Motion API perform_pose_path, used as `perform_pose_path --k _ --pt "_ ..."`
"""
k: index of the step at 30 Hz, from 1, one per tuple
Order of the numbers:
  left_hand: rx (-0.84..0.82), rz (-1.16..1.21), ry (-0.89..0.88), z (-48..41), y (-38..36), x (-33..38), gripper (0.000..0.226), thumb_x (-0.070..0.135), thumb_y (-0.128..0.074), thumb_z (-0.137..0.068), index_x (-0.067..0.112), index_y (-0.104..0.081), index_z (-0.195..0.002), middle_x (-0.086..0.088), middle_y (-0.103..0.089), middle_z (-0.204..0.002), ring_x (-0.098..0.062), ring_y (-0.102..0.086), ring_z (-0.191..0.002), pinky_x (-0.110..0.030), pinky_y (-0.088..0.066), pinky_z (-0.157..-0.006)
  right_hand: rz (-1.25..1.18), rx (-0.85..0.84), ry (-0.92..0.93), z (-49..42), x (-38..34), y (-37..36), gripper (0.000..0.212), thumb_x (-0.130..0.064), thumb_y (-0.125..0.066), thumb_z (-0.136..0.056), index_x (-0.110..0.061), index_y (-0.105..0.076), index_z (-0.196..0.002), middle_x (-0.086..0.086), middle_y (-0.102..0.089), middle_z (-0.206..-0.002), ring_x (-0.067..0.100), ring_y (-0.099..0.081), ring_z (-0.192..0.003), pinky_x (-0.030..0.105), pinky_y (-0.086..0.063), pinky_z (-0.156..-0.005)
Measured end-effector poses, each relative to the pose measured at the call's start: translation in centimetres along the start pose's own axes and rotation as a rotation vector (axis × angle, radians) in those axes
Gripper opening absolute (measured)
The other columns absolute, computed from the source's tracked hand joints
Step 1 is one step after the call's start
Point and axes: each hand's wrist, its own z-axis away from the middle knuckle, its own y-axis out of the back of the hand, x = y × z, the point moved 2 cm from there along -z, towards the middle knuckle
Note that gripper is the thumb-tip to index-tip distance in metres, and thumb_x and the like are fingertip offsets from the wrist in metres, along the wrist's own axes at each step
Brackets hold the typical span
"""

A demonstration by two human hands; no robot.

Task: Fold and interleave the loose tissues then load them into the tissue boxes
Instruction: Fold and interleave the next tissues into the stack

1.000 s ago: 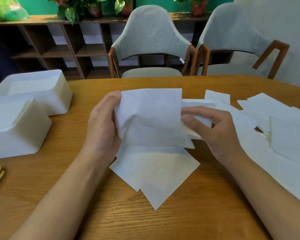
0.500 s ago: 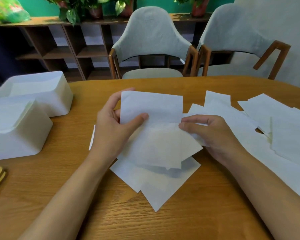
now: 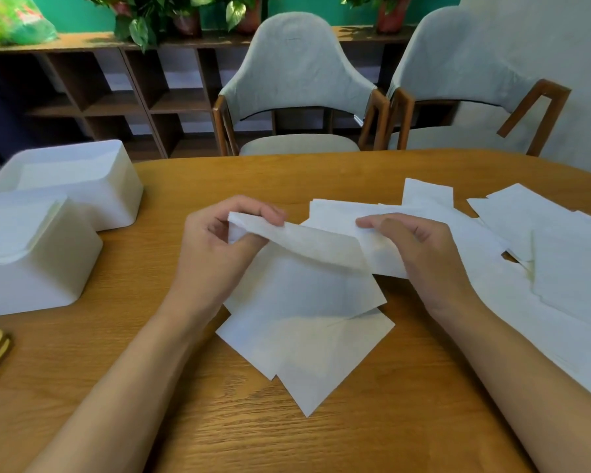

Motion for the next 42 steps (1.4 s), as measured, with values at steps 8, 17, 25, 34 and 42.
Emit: perform_pose_path --k 8,17,25,34,42 --pt "-0.168 -0.116 0.014 0.0 -0.7 -0.5 0.024 -0.010 -0.071 -0.091 0.009 -0.076 -0.104 0.004 -0.077 -0.111 -0.010 -0.070 -0.110 -0.025 -0.057 -0.088 0.066 0.122 0.193 0.1 -0.6 0.9 0.019 -0.038 -0.058 -0.100 -0.035 -0.075 -0.107 -0.027 -0.068 -0.113 -0.011 -0.054 -0.113 0.006 -0.036 -0.090" --pt "-0.111 -0.176 0.098 0.1 -0.5 -1.0 0.035 -0.020 -0.074 -0.079 0.012 -0.082 -0.091 0.003 -0.072 -0.125 -0.001 -0.065 -0.115 -0.014 -0.052 -0.084 0.066 0.206 0.195 -0.5 -0.8 2.1 0.026 -0.041 -0.057 -0.100 -0.030 -0.075 -0.114 -0.026 -0.065 -0.118 -0.023 -0.047 -0.111 -0.010 -0.032 -0.082" --pt "-0.199 -0.135 0.064 0.3 -0.9 -0.4 0.034 -0.015 -0.077 -0.079 0.018 -0.081 -0.088 0.006 -0.077 -0.105 -0.004 -0.067 -0.105 -0.016 -0.054 -0.078 0.112 0.319 0.266 -0.2 -1.2 2.6 0.025 -0.036 -0.058 -0.100 -0.028 -0.072 -0.120 -0.014 -0.063 -0.132 -0.014 -0.048 -0.117 -0.007 -0.033 -0.083" --pt "-0.190 0.129 0.051 0.6 -1.2 -0.1 0.045 -0.019 -0.067 -0.085 0.022 -0.083 -0.094 0.002 -0.075 -0.113 -0.020 -0.069 -0.109 -0.029 -0.054 -0.076 0.055 0.186 0.383 0.6 -2.2 1.7 0.039 -0.056 -0.049 -0.094 -0.031 -0.071 -0.114 -0.021 -0.066 -0.122 -0.006 -0.056 -0.119 0.003 -0.040 -0.094" --pt "-0.138 0.071 -0.031 1.0 -1.8 -0.5 0.030 -0.001 -0.080 -0.084 0.017 -0.078 -0.108 0.002 -0.071 -0.119 -0.021 -0.065 -0.117 -0.033 -0.055 -0.085 -0.070 -0.109 0.274 1.7 -3.0 0.3 0.047 -0.075 -0.056 -0.079 -0.036 -0.072 -0.099 -0.026 -0.070 -0.104 0.002 -0.066 -0.103 0.013 -0.052 -0.072"
